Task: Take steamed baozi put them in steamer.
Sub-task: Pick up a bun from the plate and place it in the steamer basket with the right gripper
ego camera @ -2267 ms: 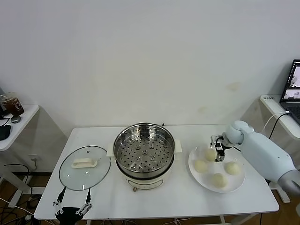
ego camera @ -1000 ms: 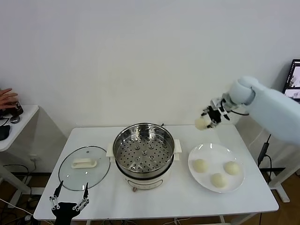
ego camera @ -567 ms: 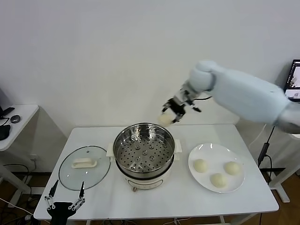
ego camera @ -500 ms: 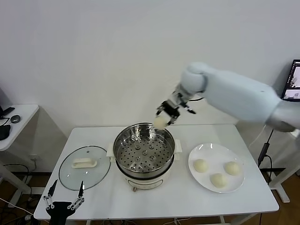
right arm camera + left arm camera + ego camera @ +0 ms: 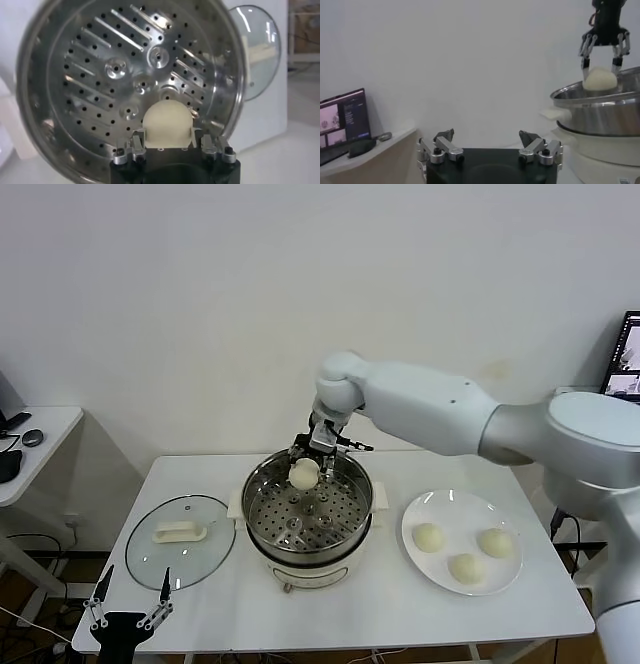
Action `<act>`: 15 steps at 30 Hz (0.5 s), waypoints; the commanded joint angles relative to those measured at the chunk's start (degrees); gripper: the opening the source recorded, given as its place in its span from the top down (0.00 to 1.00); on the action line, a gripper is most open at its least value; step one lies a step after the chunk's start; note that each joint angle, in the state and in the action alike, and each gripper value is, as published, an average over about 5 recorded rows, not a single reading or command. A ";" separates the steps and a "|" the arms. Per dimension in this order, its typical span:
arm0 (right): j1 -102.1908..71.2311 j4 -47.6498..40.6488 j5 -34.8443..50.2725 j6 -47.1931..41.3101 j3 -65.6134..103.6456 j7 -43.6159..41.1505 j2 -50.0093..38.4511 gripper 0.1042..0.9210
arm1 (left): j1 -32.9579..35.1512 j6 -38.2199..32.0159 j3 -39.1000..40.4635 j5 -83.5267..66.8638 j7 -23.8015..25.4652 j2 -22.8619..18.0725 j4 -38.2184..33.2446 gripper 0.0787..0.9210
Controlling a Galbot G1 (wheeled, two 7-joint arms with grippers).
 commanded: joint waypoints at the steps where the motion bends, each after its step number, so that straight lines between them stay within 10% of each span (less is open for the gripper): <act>1: -3.00 -5.00 -8.82 5.42 0.90 1.96 3.17 0.42 | 0.00 -0.03 -0.17 -0.05 0.00 0.04 0.07 0.12; 15: 2.24 -1.36 -1.01 4.31 1.61 1.35 -0.43 0.15 | 0.15 -0.13 -0.64 -0.43 -0.05 -0.20 -0.26 0.12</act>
